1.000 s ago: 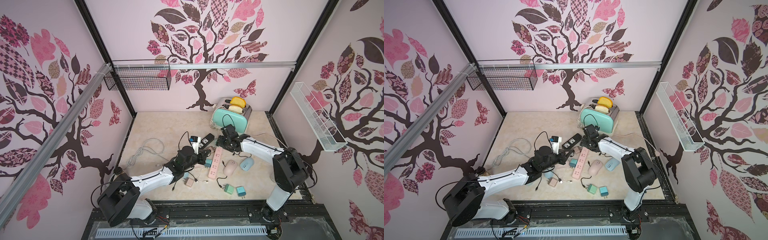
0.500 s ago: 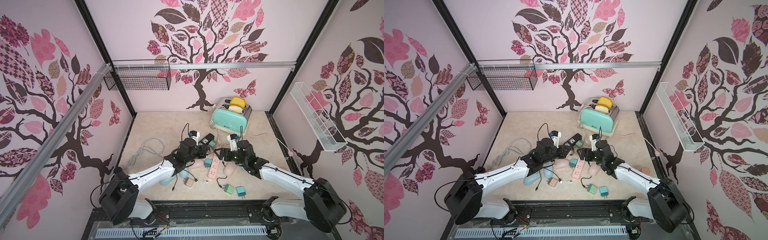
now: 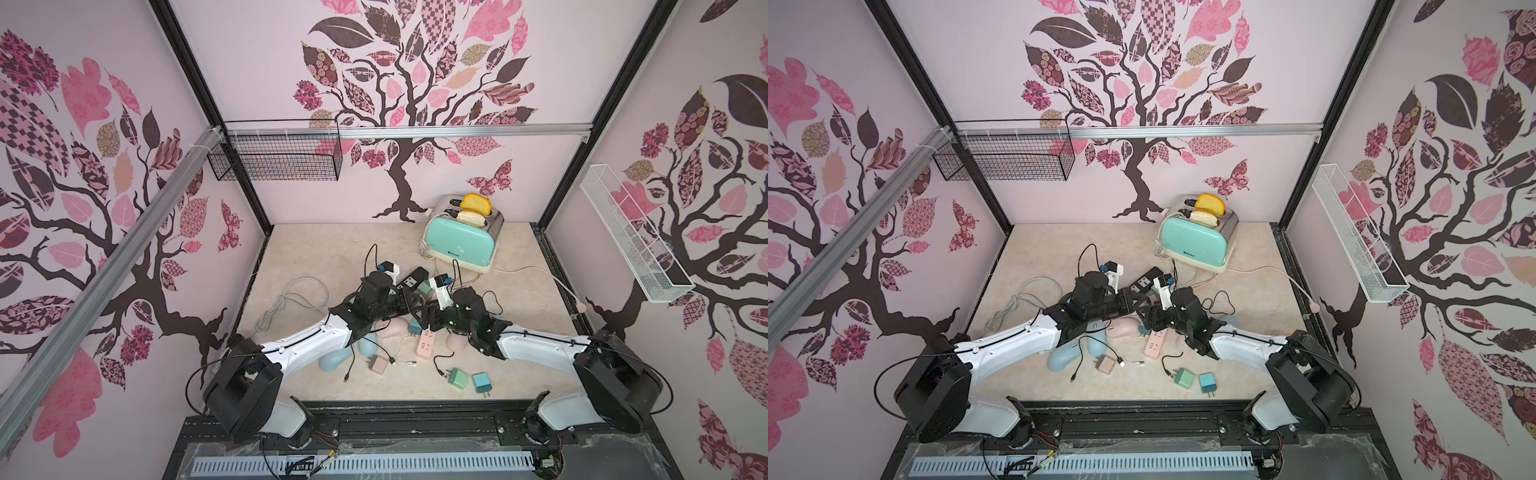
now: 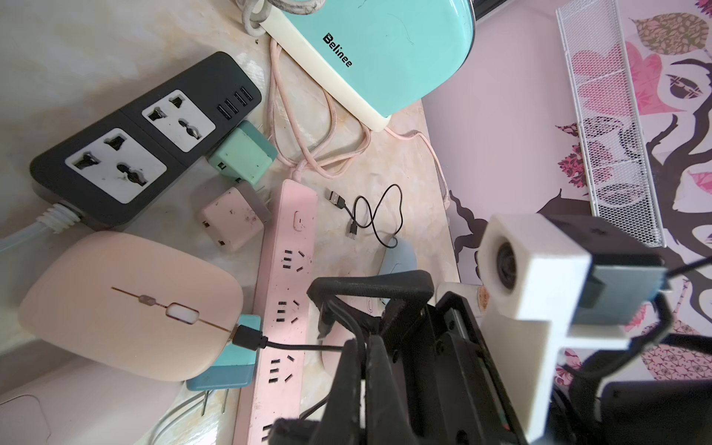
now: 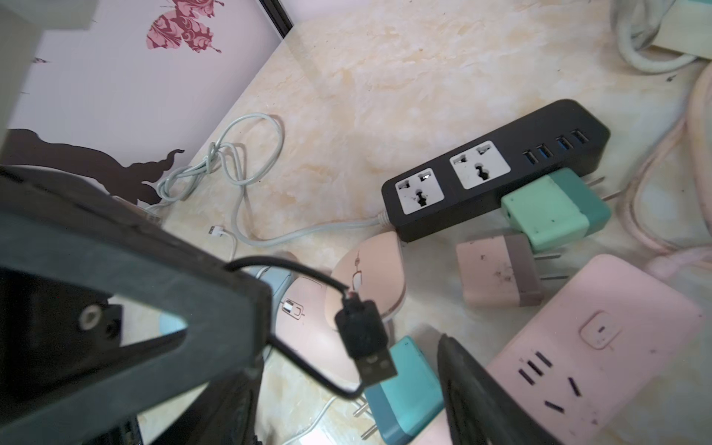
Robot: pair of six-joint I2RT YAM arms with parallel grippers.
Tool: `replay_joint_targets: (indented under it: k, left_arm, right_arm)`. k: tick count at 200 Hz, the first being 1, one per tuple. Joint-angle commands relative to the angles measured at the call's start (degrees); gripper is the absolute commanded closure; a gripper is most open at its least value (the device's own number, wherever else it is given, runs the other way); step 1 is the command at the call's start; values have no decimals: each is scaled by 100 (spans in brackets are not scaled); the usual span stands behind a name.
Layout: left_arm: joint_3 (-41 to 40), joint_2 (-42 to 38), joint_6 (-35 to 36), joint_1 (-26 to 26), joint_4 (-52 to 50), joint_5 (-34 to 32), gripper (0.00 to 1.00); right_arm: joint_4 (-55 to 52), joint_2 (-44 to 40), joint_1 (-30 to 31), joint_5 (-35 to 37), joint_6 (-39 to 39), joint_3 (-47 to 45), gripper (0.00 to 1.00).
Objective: Unplug the wireless mouse
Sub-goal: Remove the power cord from the mouse.
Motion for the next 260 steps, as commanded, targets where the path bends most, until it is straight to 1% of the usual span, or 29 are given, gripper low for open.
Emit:
replay_joint_targets:
  k: [1, 11, 30, 46, 85, 86, 93, 103, 111, 118, 135, 153, 166, 175, 184, 194, 201, 212, 216, 222, 231, 242, 244, 247, 249, 260]
  left_arm:
    - [188, 17, -201, 38, 10, 208, 100]
    - [188, 28, -227, 39, 6, 218, 100]
    - [193, 57, -313, 64, 70, 279, 100]
    - [189, 118, -342, 63, 143, 347, 100]
    - [212, 199, -321, 99, 144, 347, 100]
    - [213, 194, -315, 96, 144, 340, 99]
    - [206, 183, -288, 108, 127, 311, 83]
    - [200, 155, -226, 109, 114, 223, 66]
    - [198, 115, -208, 117, 19, 120, 56]
    - [181, 75, -191, 137, -33, 49, 53]
    - [-14, -71, -276, 288, -8, -72, 49]
    - [-326, -357, -334, 584, 115, -68, 45]
    - [-567, -619, -314, 836, 183, 23, 42]
    - [-745, -796, -77, 899, 280, 60, 41]
    - [-816, -960, 480, 909, 190, 71, 40]
    - [-932, -1136, 989, 736, 18, -332, 41]
    - [-1109, -1216, 1342, 582, 158, -681, 40]
    - [-1333, -1228, 1754, 183, 313, -1334, 41]
    - [-1414, -1192, 1875, 80, 415, -1478, 41]
    - [-1564, -1103, 2043, -75, 839, -1651, 41]
    - [-1731, -938, 2194, -308, 1175, -2137, 41]
    - [-1868, -660, 2381, -465, 1643, -2337, 41]
    - [-1875, -603, 2422, -498, 1705, -2404, 39]
    - [-1885, -535, 2481, -558, 1781, -2513, 26]
    - [-1888, -484, 2511, -591, 1834, -2578, 22]
    - [-1876, -210, 2804, -813, 2144, -2823, 17]
  right_arm:
    - [202, 198, 10, 477, -128, 219, 33]
    - [291, 244, 12, 552, -82, 205, 39]
    - [335, 289, 14, 607, -17, 227, 58]
    - [366, 336, 9, 562, 59, 265, 71]
    - [294, 296, 9, 462, 322, 291, 87]
    - [295, 295, 9, 460, 327, 292, 88]
    - [285, 271, 9, 454, 372, 275, 90]
    - [274, 263, 9, 459, 398, 267, 95]
    - [242, 251, 9, 458, 419, 263, 97]
    - [158, 244, 5, 486, 454, 281, 100]
    - [39, 169, 2, 487, 547, 310, 100]
    - [-59, 2, -22, 427, 600, 317, 100]
    - [-578, -49, -75, 491, 647, 562, 100]
    - [-890, -63, -172, 449, 769, 715, 100]
    - [-1183, -76, -256, 360, 914, 871, 100]
    - [-1410, -109, -295, 312, 1029, 988, 100]
    - [-1563, -117, -296, 259, 1057, 1087, 100]
    - [-1769, -80, -298, 180, 1107, 1237, 100]
    - [-1821, -69, -297, 185, 1139, 1268, 100]
    - [-1905, -27, -299, 197, 1167, 1329, 100]
    - [-2073, 39, -299, 183, 1168, 1450, 100]
    - [-2255, 102, -294, 219, 1227, 1566, 100]
    - [-2289, 107, -293, 227, 1235, 1578, 100]
    - [-2324, 124, -298, 224, 1231, 1604, 100]
    - [-2345, 130, -298, 215, 1232, 1622, 100]
    - [-2441, 130, -296, 202, 1269, 1660, 100]
